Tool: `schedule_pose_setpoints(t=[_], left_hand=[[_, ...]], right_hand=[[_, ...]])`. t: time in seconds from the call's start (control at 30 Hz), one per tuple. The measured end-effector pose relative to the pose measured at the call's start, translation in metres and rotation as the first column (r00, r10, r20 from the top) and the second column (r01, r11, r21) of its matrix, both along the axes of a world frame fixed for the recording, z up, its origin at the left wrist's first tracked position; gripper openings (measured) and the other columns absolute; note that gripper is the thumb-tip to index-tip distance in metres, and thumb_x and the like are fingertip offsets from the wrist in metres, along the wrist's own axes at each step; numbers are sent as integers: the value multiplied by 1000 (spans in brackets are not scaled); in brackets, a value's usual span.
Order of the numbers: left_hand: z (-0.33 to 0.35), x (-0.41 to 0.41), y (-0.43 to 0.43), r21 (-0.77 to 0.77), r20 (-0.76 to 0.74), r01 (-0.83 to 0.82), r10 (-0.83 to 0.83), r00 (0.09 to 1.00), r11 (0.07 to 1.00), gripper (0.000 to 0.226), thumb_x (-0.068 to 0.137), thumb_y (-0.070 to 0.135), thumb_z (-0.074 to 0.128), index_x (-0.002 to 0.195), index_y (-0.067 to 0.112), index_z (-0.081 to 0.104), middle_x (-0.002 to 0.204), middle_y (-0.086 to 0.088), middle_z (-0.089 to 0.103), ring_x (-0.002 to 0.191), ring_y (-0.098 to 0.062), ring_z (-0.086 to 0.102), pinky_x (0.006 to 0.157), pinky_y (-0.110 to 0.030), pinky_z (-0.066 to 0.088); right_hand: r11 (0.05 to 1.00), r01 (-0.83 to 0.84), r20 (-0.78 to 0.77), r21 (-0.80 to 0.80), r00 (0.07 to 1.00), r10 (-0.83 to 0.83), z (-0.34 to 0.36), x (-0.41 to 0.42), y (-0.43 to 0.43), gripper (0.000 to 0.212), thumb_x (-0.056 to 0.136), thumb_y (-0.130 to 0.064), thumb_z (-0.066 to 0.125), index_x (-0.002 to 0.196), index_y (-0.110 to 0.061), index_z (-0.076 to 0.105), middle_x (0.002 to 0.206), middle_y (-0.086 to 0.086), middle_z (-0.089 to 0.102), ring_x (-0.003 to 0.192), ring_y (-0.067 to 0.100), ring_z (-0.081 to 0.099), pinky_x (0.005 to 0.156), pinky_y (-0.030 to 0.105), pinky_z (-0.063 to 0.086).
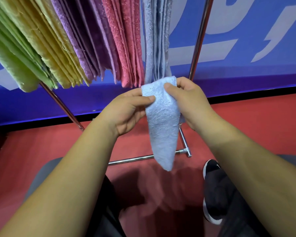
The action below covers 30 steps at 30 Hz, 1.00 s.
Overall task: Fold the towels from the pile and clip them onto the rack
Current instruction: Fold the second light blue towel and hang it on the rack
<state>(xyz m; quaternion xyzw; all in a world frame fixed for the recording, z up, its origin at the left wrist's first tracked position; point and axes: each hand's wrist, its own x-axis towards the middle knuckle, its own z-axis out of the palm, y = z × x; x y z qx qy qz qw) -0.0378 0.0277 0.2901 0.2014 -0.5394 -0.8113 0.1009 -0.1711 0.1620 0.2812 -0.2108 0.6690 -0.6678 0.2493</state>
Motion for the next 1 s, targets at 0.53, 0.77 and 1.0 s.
schedule_pose_setpoints(t=[0.53,0.77,1.0], left_hand=[[-14,-15,21,-174,93,29,-13,996,984,29,101,7,66,129,14,69,115,-3,79,100,-15,74,92,-33,61],[-6,-13,21,-275,44,-56,71,997,960,30,106,12,62,135,9,62,124,-19,75,97,-24,73,74,-32,57],[0,-6,5,-263,13,-172,182,983,949,26,107,8,58,133,3,61,125,-20,75,110,-31,75,88,-40,62]], right_hand=[[996,76,66,-53,995,-73,7,-13,11,16,85,-32,75,90,-18,70,89,9,69,81,25,66,76,44,53],[1000,21,142,21,990,-24,6,-9,8,20,87,-35,72,95,-18,79,105,16,81,102,39,79,95,60,62],[1000,5,116,-28,993,-2,6,4,1,40,73,-38,78,113,-34,75,118,5,78,95,18,72,89,43,59]])
